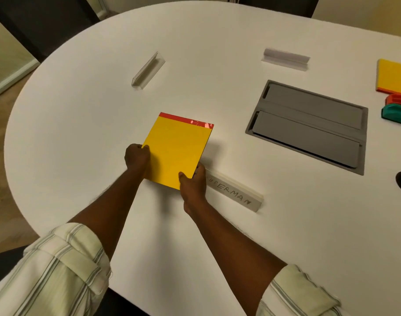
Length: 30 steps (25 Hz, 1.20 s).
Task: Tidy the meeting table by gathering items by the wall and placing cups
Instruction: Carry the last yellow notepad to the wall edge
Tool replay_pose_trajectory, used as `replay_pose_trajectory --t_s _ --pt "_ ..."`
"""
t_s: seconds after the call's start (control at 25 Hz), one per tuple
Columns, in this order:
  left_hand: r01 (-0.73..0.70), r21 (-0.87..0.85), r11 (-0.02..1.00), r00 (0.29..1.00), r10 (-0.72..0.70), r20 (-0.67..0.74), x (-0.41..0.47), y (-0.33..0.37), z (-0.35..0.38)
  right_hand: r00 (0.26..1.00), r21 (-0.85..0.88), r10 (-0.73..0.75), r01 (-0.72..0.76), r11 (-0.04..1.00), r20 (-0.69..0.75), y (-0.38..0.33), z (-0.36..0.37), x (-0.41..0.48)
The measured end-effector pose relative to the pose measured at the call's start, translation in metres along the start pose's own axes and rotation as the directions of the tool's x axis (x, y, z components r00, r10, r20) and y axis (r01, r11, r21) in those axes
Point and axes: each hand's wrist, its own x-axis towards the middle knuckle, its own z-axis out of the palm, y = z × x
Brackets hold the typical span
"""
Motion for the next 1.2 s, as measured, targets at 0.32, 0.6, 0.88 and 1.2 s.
replay_pose_trajectory --t_s 0.32,0.6,0.88,1.2 --pt "-0.053 -0.224 0.973 0.998 0.062 0.033 -0.075 0.056 0.019 0.985 0.078 -0.122 0.132 0.988 -0.126 -0.045 -0.081 -0.011" --pt "-0.145 -0.262 0.954 0.945 0.212 0.248 -0.16 0.111 0.07 0.94 0.164 -0.093 0.154 0.974 -0.329 -0.051 -0.185 -0.032" --pt "-0.022 -0.336 0.941 0.848 0.196 0.493 -0.241 0.142 0.131 0.838 0.158 -0.139 0.258 0.953 -0.528 -0.047 -0.293 -0.05" --pt "0.212 -0.311 0.927 0.729 0.062 0.682 -0.326 0.155 0.213 0.821 0.722 0.117 0.412 0.557 -0.559 -0.024 -0.388 -0.075"
